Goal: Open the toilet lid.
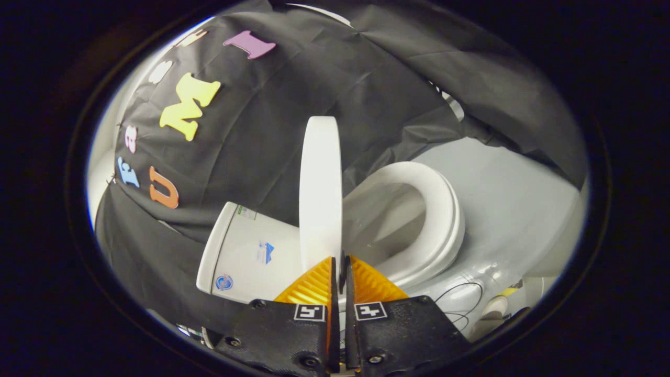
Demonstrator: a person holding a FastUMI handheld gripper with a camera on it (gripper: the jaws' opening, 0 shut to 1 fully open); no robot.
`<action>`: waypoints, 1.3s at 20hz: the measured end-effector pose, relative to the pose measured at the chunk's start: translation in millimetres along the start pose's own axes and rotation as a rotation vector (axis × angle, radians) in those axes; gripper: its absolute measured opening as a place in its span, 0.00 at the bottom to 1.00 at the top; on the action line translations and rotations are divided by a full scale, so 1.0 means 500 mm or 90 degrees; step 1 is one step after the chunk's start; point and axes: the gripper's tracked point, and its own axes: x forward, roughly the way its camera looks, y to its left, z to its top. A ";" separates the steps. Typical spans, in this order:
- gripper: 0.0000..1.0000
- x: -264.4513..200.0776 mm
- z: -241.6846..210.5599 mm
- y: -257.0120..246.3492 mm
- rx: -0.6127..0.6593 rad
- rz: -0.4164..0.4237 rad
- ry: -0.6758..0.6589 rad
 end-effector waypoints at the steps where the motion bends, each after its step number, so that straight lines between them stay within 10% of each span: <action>1: 0.07 -0.002 0.000 0.007 -0.008 -0.005 0.000; 26: 0.08 -0.010 -0.033 0.179 -0.161 -0.077 -0.008</action>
